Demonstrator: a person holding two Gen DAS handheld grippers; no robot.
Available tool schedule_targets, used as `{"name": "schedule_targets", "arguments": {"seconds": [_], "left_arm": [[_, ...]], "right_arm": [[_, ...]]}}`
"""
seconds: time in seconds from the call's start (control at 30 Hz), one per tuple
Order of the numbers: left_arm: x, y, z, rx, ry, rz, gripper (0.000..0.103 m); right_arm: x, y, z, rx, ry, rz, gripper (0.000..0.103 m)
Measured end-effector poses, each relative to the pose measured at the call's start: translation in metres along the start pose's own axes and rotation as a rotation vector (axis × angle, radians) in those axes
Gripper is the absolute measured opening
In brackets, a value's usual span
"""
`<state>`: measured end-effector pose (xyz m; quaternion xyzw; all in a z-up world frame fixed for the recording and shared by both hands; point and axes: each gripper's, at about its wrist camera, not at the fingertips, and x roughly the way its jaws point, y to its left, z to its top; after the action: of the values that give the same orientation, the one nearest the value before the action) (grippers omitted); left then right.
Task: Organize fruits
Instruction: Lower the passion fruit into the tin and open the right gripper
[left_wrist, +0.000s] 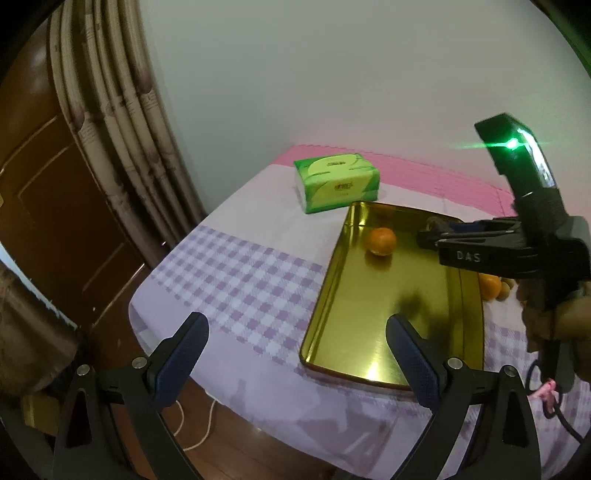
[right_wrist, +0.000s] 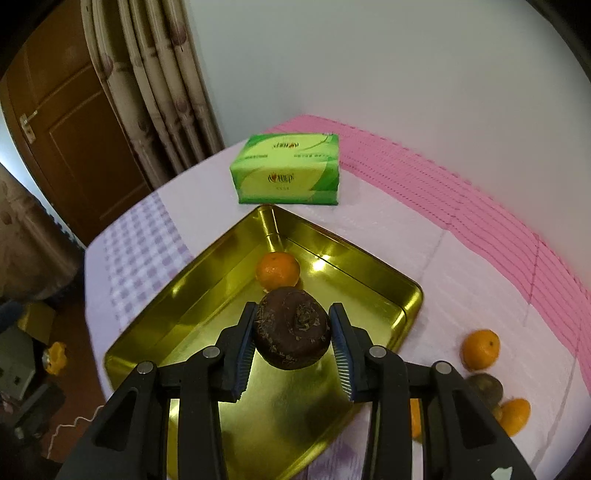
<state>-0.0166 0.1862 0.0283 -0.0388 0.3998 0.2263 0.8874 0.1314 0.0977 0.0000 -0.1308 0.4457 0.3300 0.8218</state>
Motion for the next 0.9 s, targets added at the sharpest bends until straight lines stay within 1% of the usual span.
{"name": "schedule_targets", "arguments": {"seconds": [0.13, 0.43, 0.57, 0.73, 0.83, 0.9], "left_arm": [[0.006, 0.003, 0.0, -0.012, 0.024, 0.006, 0.097], [0.015, -0.005, -0.002, 0.034, 0.051, 0.012, 0.097], [0.017, -0.004, -0.001, 0.031, 0.061, 0.013, 0.097], [0.021, -0.005, -0.003, 0.037, 0.077, 0.015, 0.097], [0.022, -0.005, -0.004, 0.041, 0.086, 0.017, 0.097], [0.022, -0.005, -0.004, 0.041, 0.088, 0.016, 0.097]], "right_arm": [[0.014, -0.007, 0.003, 0.021, 0.019, -0.004, 0.035], [0.034, -0.017, 0.007, 0.048, 0.045, -0.033, 0.036], [0.035, -0.019, 0.008, 0.066, 0.031, -0.026, 0.037], [0.013, -0.022, 0.01, 0.097, -0.037, -0.003, 0.04], [-0.021, -0.03, 0.0, 0.125, -0.112, 0.016, 0.041], [-0.05, -0.04, -0.017, 0.149, -0.16, 0.022, 0.041]]}}
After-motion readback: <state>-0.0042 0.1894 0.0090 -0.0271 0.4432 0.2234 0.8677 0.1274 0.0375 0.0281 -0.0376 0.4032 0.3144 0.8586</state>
